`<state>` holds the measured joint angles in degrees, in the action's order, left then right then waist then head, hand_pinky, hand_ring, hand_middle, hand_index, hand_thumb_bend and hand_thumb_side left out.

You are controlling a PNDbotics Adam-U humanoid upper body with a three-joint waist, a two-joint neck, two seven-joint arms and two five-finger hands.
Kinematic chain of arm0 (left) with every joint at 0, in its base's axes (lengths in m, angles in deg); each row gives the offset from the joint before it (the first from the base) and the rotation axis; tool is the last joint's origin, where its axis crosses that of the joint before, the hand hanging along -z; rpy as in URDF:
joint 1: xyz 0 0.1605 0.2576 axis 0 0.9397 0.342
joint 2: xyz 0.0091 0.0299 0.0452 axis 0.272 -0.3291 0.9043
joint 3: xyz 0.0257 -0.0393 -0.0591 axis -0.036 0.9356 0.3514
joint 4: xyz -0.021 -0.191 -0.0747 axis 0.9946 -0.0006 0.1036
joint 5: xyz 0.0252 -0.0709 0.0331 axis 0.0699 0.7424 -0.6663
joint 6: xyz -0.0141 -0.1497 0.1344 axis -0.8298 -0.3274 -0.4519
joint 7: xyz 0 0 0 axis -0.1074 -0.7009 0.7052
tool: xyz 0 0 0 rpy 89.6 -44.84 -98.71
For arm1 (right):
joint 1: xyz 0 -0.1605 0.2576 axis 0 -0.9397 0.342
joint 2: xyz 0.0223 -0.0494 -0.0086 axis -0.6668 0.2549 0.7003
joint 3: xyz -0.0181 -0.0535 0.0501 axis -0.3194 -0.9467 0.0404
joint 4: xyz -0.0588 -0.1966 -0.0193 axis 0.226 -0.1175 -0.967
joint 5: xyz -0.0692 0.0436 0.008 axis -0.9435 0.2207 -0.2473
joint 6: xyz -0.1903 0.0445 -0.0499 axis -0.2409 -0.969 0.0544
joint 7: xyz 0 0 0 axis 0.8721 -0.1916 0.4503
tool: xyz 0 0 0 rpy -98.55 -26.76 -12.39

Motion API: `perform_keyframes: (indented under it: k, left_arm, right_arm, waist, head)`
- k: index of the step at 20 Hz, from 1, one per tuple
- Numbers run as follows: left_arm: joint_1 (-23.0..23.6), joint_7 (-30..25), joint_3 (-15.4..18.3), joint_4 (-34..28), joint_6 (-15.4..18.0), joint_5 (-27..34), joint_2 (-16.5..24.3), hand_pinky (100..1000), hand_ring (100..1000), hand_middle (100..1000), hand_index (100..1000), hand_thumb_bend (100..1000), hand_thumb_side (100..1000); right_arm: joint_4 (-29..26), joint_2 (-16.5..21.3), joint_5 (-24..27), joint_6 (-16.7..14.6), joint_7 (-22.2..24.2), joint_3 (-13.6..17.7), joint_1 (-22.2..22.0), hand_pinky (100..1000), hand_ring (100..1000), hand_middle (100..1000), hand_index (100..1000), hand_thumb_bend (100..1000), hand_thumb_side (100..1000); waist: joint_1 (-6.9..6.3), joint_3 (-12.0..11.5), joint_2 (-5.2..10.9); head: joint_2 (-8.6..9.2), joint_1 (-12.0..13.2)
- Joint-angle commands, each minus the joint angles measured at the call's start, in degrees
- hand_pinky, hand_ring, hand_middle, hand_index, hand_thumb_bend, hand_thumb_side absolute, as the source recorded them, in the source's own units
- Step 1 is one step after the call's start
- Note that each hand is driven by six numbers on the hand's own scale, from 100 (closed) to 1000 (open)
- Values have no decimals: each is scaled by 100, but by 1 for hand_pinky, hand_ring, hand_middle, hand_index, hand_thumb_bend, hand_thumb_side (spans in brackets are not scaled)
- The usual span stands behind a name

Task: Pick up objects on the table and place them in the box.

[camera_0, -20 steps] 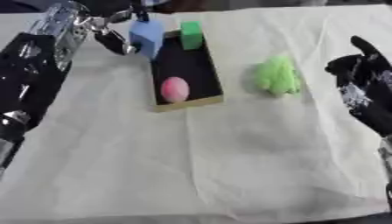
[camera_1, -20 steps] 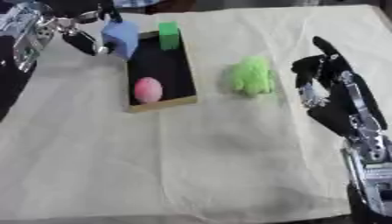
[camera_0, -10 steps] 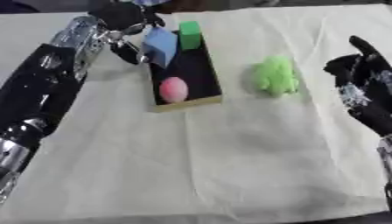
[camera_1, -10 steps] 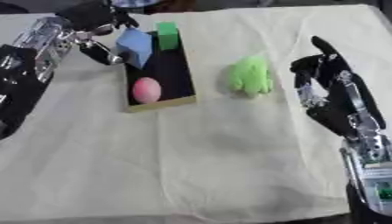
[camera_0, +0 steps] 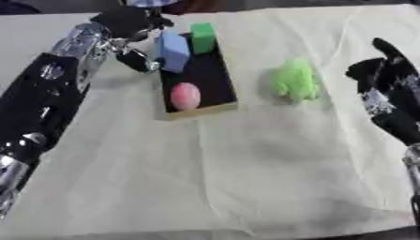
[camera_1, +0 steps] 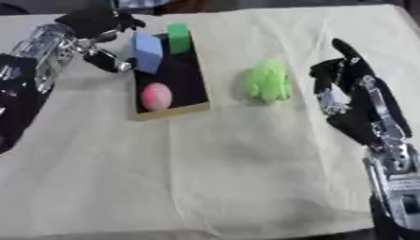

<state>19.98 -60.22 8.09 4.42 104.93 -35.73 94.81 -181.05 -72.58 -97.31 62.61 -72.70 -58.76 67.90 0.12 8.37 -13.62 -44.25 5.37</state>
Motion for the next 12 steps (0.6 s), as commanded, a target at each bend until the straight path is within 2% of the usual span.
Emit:
perform_keyframes:
  k: [1, 5, 7, 12]
  left_arm:
    - [56, 220, 172, -518, 9, 311, 322, 765, 667, 708, 907, 100, 319]
    - [470, 556, 325, -1114, 66, 680, 487, 759, 629, 661, 877, 100, 370]
    - [745, 736, 403, -1410, 71, 863, 502, 749, 599, 623, 851, 100, 467]
    - [1475, 1188, 486, -2152, -154, 1319, 262, 736, 563, 579, 817, 100, 545]
  right_arm:
    - [105, 279, -132, 3, 56, -27, 313, 803, 735, 673, 993, 100, 470]
    - [563, 624, -386, -52, 222, -240, 854, 805, 738, 680, 990, 100, 441]
    - [847, 792, -540, -70, 321, -392, 1145, 806, 741, 687, 989, 100, 415]
    - [1585, 1099, -968, 41, 696, -886, 1885, 814, 772, 746, 996, 100, 250]
  waist:
    - [22, -29, 199]
    - [62, -125, 233]
    - [81, -177, 249]
    - [144, -294, 261]
  head:
    - [13, -40]
    - [13, -119]
    - [13, -191]
    - [13, -356]
